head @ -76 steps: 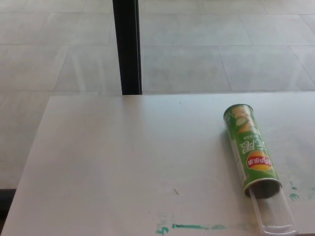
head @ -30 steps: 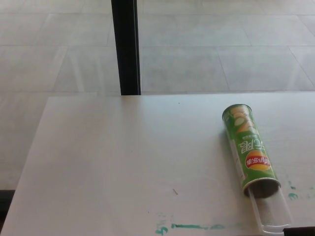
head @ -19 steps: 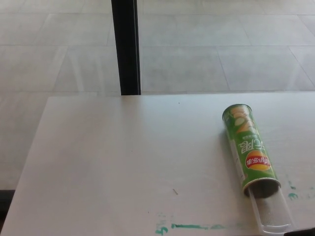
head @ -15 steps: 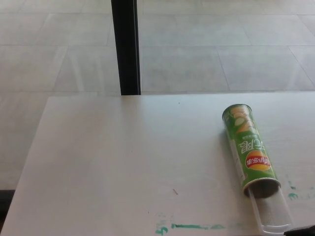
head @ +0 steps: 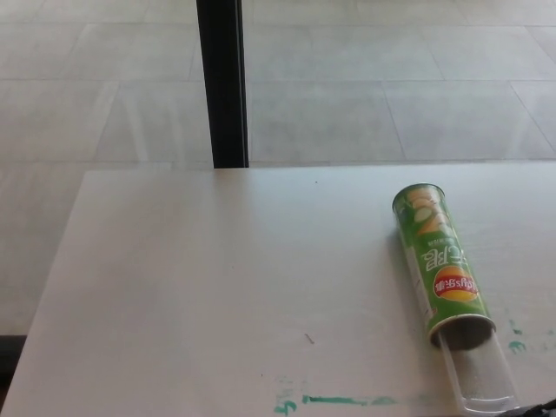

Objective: Use the right hand as a fist to push the chips tray inside its container kept in the middle of the desk

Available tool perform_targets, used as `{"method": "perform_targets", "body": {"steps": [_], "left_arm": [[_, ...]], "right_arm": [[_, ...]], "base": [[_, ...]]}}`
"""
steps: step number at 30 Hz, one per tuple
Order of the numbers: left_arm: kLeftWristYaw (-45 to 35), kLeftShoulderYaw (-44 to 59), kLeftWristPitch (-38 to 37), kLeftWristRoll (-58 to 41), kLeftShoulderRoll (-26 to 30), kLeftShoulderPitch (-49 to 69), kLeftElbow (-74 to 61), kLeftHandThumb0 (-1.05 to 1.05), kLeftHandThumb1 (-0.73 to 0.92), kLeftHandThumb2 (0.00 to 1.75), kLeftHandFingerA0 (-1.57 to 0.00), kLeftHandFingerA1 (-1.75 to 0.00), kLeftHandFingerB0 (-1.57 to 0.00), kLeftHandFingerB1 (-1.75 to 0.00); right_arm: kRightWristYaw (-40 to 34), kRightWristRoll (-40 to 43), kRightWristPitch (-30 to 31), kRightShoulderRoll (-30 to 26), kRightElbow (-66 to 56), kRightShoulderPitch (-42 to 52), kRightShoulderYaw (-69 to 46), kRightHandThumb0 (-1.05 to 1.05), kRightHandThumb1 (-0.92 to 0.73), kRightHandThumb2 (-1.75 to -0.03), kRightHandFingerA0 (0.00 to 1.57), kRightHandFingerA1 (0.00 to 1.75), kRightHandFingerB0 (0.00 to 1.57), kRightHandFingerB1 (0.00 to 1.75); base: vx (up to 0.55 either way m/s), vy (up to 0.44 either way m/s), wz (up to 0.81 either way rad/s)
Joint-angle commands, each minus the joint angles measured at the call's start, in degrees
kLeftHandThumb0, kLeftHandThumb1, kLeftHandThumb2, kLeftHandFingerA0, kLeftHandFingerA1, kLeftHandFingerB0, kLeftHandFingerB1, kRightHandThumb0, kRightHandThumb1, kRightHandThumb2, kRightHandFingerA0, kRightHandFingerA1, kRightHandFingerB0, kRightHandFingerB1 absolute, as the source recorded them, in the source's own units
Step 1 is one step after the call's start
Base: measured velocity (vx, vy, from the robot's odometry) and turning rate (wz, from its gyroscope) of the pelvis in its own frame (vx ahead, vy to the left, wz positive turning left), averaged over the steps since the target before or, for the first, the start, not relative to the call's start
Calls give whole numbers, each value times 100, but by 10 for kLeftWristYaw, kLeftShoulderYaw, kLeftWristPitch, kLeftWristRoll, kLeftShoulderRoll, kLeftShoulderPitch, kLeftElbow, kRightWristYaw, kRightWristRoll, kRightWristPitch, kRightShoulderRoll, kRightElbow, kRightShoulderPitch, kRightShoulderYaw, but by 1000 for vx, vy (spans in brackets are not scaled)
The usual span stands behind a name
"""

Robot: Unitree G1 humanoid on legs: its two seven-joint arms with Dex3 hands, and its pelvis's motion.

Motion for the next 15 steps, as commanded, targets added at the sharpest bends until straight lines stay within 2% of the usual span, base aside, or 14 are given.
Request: {"method": "perform_targets", "body": {"steps": [1,2,3,4,5,8,9,11,12,13,15], "left_arm": [[5,3,10,-9,21,2,4,-44,42,160,-30,-93,-9,-72],[5,9,11,-15,20,1,4,-44,38,163,-31,-97,-10,-76],[13,4,5,-9,18,3,3,-45,39,161,-36,-98,-14,-77],[13,5,2,-9,17,5,5,-47,39,161,-36,-98,-12,-76],[8,5,1,-9,18,8,5,-46,40,162,-32,-95,-10,-75],[-1,10,4,-15,18,13,2,-44,41,163,-32,-96,-11,-76],[9,8,1,-12,17,9,8,-45,41,160,-32,-96,-12,-75],[8,8,-1,-12,17,12,6,-47,36,164,-35,-99,-18,-81],[6,12,3,-16,17,13,3,-46,35,166,-36,-102,-20,-84],[8,12,1,-16,16,13,4,-47,35,166,-41,-106,-18,-82],[14,12,-3,-14,15,13,10,-47,35,167,-40,-106,-18,-83]], "right_arm": [[-83,-226,19,-26,39,-15,47,-73,-92,-68,89,81,71,50],[-84,-228,21,-27,43,-15,51,-66,-76,-118,85,84,64,65],[-79,-232,27,-28,45,-16,54,-74,-92,-68,86,81,70,49],[-82,-242,30,-30,49,-18,59,-75,-92,-69,87,84,71,49],[-81,-246,33,-31,50,-19,61,-69,-77,-119,84,86,63,64],[-70,-245,39,-36,50,-28,61,-66,-75,-119,85,88,64,65],[-73,-248,44,-36,44,-30,56,-75,-92,-67,87,92,71,52],[-77,-249,45,-36,45,-30,56,-75,-92,-69,87,94,70,53],[-78,-252,49,-35,43,-32,55,-68,-77,-119,84,90,62,65],[-77,-249,53,-33,40,-35,52,-74,-92,-69,89,93,70,48],[-63,-244,64,-30,27,-41,47,-75,-92,-69,87,90,67,49]], "base": [[0,0,0],[0,0,0],[0,0,0],[0,0,0],[0,0,0],[0,0,0],[0,0,0],[0,0,0],[0,0,0],[0,0,0],[0,0,0]]}}
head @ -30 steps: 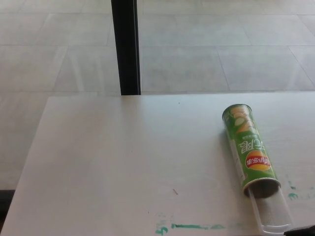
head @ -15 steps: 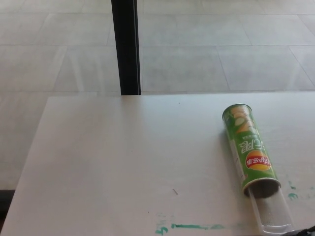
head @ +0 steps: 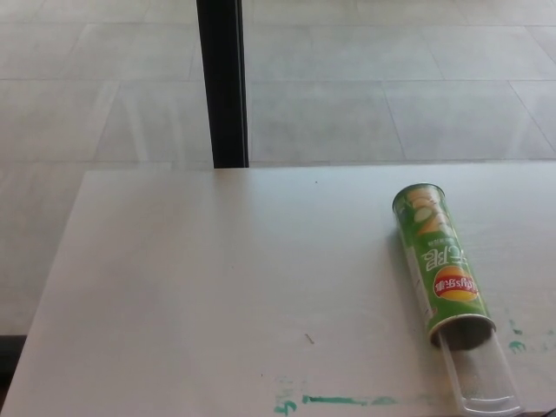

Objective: Use the right hand as a fist to push the chips tray inside its container kept in the middle of the desk

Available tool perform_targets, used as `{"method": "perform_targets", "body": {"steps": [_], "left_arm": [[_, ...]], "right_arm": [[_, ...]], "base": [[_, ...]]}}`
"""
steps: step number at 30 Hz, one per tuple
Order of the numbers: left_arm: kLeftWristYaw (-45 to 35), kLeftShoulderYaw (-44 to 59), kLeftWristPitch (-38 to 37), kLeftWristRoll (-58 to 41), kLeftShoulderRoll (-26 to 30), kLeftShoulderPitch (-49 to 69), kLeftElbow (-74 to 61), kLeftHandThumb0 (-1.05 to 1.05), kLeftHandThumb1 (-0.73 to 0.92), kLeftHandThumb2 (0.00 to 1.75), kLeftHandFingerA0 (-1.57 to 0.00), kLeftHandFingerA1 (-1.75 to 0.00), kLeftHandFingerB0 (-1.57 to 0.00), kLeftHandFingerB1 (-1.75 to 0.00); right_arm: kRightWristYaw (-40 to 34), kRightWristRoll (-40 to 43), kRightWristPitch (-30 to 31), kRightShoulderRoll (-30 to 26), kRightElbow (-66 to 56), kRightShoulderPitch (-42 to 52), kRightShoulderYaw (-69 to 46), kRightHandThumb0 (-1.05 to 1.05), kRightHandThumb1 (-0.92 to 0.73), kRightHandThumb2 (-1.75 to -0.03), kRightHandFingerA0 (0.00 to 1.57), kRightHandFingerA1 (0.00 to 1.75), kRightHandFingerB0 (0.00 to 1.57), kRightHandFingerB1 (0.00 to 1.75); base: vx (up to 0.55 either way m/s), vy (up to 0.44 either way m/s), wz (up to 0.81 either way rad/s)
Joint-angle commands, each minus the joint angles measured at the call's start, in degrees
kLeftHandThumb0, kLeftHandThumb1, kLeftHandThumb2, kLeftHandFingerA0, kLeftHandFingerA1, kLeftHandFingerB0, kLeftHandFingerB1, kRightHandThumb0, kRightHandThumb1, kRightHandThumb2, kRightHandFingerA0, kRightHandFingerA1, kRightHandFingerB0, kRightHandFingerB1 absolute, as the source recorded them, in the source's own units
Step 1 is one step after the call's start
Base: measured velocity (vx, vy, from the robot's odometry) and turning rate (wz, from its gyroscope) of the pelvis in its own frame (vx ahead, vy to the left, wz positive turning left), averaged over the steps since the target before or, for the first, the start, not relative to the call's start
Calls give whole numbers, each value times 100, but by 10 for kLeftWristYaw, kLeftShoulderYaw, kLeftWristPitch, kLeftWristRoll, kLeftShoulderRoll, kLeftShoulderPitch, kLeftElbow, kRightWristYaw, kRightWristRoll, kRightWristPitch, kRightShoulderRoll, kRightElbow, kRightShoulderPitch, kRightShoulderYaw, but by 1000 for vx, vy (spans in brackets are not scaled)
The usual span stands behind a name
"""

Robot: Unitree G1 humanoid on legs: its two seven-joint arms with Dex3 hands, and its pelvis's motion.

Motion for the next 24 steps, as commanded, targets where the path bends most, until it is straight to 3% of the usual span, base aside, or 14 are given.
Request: {"method": "perform_targets", "body": {"steps": [1,4,5,9,12,13,14,15,16,17,18,19,24], "left_arm": [[13,12,-1,-15,15,9,10,-48,37,166,-37,-105,-16,-81],[8,14,1,-16,16,14,6,-45,39,165,-37,-103,-14,-79],[5,11,-5,-11,16,15,5,-52,37,165,-40,-105,-17,-80],[12,17,-12,-15,13,13,9,-53,32,166,-46,-113,-22,-86],[4,15,-10,-13,15,14,6,-53,37,166,-41,-109,-16,-82],[3,14,-11,-13,15,14,8,-53,37,166,-41,-109,-16,-82],[4,16,-10,-15,13,18,6,-32,68,140,-41,-86,-14,-69],[3,11,-12,-13,13,21,2,-52,41,163,-38,-105,-13,-78],[1,14,-14,-16,12,22,2,-35,67,141,-38,-86,-10,-68],[-1,13,-18,-16,11,23,1,-34,68,142,-37,-85,-10,-68],[5,15,-18,-18,11,21,4,-35,66,141,-41,-87,-12,-69],[3,16,-22,-19,11,20,10,-55,35,165,-42,-109,-17,-82],[10,11,-29,-16,10,16,7,-55,32,166,-49,-116,-27,-90]], "right_arm": [[-26,-122,46,-21,-2,-23,5,-75,-92,-68,86,88,67,48],[-22,-119,53,-17,-14,-29,2,-75,-92,-68,89,85,69,47],[-36,-130,55,-14,-14,-35,3,-79,-70,-98,92,100,65,58],[-55,-149,64,-8,-14,-44,7,-79,-71,-98,92,99,65,59],[-51,-156,73,-4,-18,-45,12,-80,-72,-100,92,96,65,59],[-48,-157,77,-4,-19,-45,14,-80,-72,-100,92,96,65,59],[-48,-160,80,-3,-19,-47,18,-75,-92,-68,91,99,70,50],[-48,-163,84,-1,-20,-46,21,-80,-70,-97,93,103,65,59],[-50,-166,85,0,-19,-47,23,-75,-92,-67,92,105,68,47],[-68,-171,83,3,-12,-47,27,-76,-91,-69,93,109,70,47],[-59,-175,92,6,-15,-47,31,-76,-92,-67,91,111,69,46],[-54,-176,99,10,-12,-47,36,-74,-91,-67,91,110,68,46],[-40,-192,125,17,-3,-58,54,-74,-90,-67,90,108,66,43]], "base": [[0,0,0],[0,0,0],[0,0,0],[0,0,0],[0,0,0],[0,0,0],[0,0,0],[0,0,0],[0,0,0],[0,0,0],[0,0,0],[0,0,0],[0,0,0]]}}
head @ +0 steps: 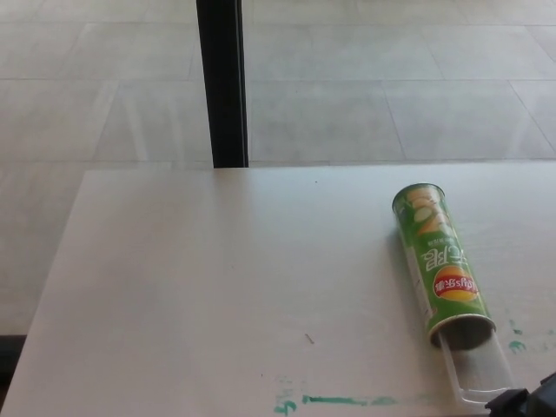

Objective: Use the right hand as a fist to push the chips tray inside its container kept in the middle of the desk

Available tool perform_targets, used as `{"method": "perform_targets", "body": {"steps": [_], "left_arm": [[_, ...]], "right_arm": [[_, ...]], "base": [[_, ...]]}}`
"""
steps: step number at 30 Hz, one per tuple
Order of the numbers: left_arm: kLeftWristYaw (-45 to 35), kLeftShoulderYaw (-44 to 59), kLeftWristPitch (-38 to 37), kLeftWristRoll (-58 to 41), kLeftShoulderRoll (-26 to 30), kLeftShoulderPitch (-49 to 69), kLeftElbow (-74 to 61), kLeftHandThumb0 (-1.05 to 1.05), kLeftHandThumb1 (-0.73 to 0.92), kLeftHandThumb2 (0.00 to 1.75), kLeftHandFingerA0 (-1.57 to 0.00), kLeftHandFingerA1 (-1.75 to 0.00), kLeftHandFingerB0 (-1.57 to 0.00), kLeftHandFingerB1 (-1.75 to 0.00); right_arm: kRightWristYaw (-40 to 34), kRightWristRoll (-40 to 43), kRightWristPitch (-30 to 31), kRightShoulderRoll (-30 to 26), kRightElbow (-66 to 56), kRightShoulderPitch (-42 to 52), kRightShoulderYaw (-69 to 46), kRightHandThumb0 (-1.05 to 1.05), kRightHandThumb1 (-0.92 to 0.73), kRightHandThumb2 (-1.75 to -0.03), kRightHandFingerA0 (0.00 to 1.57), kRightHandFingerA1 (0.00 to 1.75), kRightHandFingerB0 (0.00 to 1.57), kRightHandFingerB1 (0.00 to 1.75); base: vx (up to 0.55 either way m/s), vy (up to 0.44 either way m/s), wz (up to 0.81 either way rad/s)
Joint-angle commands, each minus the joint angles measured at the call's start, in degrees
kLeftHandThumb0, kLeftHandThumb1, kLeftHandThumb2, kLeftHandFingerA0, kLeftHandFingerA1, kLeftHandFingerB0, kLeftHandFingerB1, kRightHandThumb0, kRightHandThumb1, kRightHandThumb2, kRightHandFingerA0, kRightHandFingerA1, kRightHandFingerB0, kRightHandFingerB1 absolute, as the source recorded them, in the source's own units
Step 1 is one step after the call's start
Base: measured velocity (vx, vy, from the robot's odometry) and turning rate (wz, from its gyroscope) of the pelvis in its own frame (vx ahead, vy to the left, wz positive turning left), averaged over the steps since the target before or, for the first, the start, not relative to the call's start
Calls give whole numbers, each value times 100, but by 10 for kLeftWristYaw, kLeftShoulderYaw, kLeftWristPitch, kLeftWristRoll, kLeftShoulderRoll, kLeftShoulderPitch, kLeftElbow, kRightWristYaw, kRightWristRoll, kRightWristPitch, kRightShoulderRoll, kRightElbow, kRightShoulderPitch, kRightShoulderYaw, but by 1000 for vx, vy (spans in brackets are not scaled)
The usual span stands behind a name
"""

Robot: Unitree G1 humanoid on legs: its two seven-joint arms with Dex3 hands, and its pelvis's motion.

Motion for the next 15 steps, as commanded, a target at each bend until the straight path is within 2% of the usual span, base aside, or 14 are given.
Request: {"method": "perform_targets", "body": {"steps": [1,3,4,7,8,9,10,12,14,15], "left_arm": [[10,3,-16,-9,8,-2,-3,-54,31,168,-44,-115,-24,-90],[15,7,-11,-13,8,-4,1,-49,34,166,-41,-110,-23,-86],[16,8,-12,-13,7,-2,1,-52,33,168,-43,-112,-27,-90],[12,5,-18,-12,6,2,-5,-51,34,168,-42,-111,-26,-89],[4,5,-18,-14,7,3,-6,-49,34,169,-41,-112,-19,-84],[7,1,-25,-10,6,5,-7,-49,34,168,-43,-111,-22,-86],[8,2,-22,-11,6,5,-7,-53,33,168,-44,-113,-23,-88],[6,4,-18,-14,5,10,-4,-50,34,169,-39,-109,-16,-82],[1,3,-17,-14,6,11,-7,-51,35,169,-39,-109,-15,-82],[8,3,-19,-14,4,12,-8,-53,34,168,-41,-111,-22,-88]], "right_arm": [[-15,-32,33,9,25,-12,17,-79,-69,-95,94,116,60,55],[-20,-38,39,11,30,-10,23,-79,-70,-96,91,119,57,54],[-24,-43,43,12,34,-10,26,-76,-90,-70,89,130,63,45],[-34,-48,50,13,42,-13,33,-77,-90,-71,89,133,62,45],[-37,-54,55,13,45,-20,36,-76,-90,-69,87,134,61,45],[-50,-53,53,13,50,-24,35,-79,-70,-98,90,121,55,55],[-44,-56,59,13,51,-29,37,-76,-90,-70,86,136,60,46],[-48,-57,61,10,54,-30,39,-76,-90,-70,83,143,59,46],[-46,-60,64,8,56,-39,41,-76,-91,-71,81,146,56,47],[-56,-60,61,5,62,-45,42,-76,-90,-71,83,146,58,47]], "base": [[0,0,0],[0,0,0],[0,0,0],[0,0,0],[0,0,0],[0,0,0],[0,0,0],[0,0,0],[0,0,0],[0,0,0]]}}
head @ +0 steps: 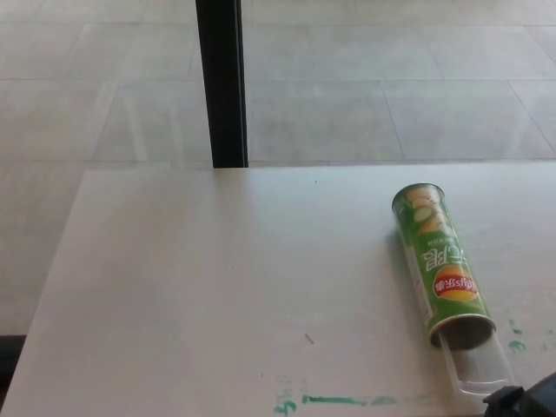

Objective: Use the right hand as a fist to push the chips tray inside its container kept in the middle of the desk

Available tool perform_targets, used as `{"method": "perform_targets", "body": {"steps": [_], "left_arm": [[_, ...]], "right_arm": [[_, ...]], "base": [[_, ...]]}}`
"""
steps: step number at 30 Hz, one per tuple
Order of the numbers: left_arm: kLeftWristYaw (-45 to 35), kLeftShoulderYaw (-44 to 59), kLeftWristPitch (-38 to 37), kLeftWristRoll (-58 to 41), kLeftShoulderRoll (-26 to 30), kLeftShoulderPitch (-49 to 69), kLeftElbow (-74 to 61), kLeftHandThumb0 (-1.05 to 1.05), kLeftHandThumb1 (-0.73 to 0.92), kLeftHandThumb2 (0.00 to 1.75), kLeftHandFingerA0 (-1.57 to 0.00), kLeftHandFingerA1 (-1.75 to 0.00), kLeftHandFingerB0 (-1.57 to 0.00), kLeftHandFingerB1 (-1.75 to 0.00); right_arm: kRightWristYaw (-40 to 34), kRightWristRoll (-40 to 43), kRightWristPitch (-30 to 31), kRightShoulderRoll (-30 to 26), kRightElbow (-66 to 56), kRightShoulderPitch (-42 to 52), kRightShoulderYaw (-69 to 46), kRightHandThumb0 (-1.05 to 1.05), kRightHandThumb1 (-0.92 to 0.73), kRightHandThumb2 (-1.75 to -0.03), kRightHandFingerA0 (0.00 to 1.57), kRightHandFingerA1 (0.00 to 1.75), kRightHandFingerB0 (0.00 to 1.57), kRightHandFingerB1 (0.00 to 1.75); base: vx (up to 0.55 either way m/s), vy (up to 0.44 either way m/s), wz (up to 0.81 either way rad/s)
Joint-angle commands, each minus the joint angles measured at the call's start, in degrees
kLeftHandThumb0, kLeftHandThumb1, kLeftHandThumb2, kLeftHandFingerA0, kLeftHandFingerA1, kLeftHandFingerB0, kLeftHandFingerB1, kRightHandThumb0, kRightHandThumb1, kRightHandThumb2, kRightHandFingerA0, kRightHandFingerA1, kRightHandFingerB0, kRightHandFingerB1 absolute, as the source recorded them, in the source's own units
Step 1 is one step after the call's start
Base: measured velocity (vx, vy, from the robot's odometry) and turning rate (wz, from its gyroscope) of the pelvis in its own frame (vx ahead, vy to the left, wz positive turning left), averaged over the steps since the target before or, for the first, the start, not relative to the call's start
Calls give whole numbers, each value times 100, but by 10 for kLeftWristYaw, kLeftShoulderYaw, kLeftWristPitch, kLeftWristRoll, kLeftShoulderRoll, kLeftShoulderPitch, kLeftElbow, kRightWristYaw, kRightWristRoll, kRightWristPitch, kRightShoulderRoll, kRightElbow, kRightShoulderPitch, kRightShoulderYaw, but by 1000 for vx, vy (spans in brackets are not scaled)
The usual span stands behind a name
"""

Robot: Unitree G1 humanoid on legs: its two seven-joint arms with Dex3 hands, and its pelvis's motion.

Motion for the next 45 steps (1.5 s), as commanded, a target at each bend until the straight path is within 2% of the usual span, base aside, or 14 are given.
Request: {"method": "perform_targets", "body": {"steps": [1,6,8,11,13,17,22,25,29,31,36,38,42,45], "left_arm": [[2,2,-10,-7,5,5,-2,-47,37,167,-40,-109,-19,-84],[15,3,-16,-7,3,4,9,-49,28,172,-50,-124,-40,-107],[10,-2,-18,-3,5,10,3,-48,32,170,-45,-114,-28,-92],[0,1,-19,-7,5,14,1,-52,28,171,-44,-114,-32,-97],[9,4,-17,-9,4,9,6,-49,33,169,-42,-112,-28,-92],[19,3,-9,-8,5,-3,12,-46,37,167,-41,-110,-22,-86],[6,11,-12,-17,4,3,4,-54,32,170,-41,-115,-25,-94],[3,10,-13,-16,4,6,-1,-55,33,169,-41,-114,-16,-85],[2,10,-17,-15,1,12,2,-60,32,168,-37,-109,-20,-88],[4,3,-21,-8,2,13,1,-54,34,169,-43,-113,-26,-91],[6,8,-23,-15,0,13,-1,-54,28,172,-42,-117,-28,-97],[7,6,-22,-13,0,14,-2,-54,33,171,-40,-112,-24,-92],[-2,7,-26,-15,-1,18,2,-53,28,173,-42,-118,-32,-100],[-6,6,-31,-16,-2,22,-1,-59,33,168,-37,-111,-31,-96]], "right_arm": [[-21,-11,19,-4,20,-29,2,-75,-89,-67,84,147,58,48],[-7,-12,15,-14,25,-51,9,-75,-89,-69,85,137,58,46],[-2,-10,15,-14,31,-61,13,-76,-89,-69,85,140,59,47],[-6,-5,13,-14,33,-69,16,-76,-88,-67,87,144,59,47],[5,-2,14,-15,37,-80,20,-74,-89,-69,88,130,63,44],[3,-4,16,-11,53,-88,33,-75,-89,-69,88,134,63,45],[-4,-9,30,5,78,-85,51,-76,-88,-67,95,139,59,45],[4,-17,47,9,83,-82,64,-76,-89,-68,91,139,56,43],[-29,-17,48,9,113,-85,75,-75,-87,-68,91,141,57,44],[-36,-27,60,14,131,-101,82,-75,-88,-70,87,146,57,45],[-33,-17,73,12,141,-119,85,-74,-86,-67,90,144,57,44],[-38,-16,80,13,152,-129,85,-74,-87,-68,89,142,56,44],[-33,-9,84,13,164,-145,88,-74,-87,-67,90,138,57,47],[-30,-9,85,12,176,-167,95,-74,-85,-67,89,149,58,49]], "base": [[0,0,0],[0,0,0],[0,0,0],[0,0,0],[0,0,0],[0,0,0],[0,0,0],[0,0,0],[0,0,0],[0,0,0],[0,0,0],[0,0,0],[0,0,0],[0,0,0]]}}
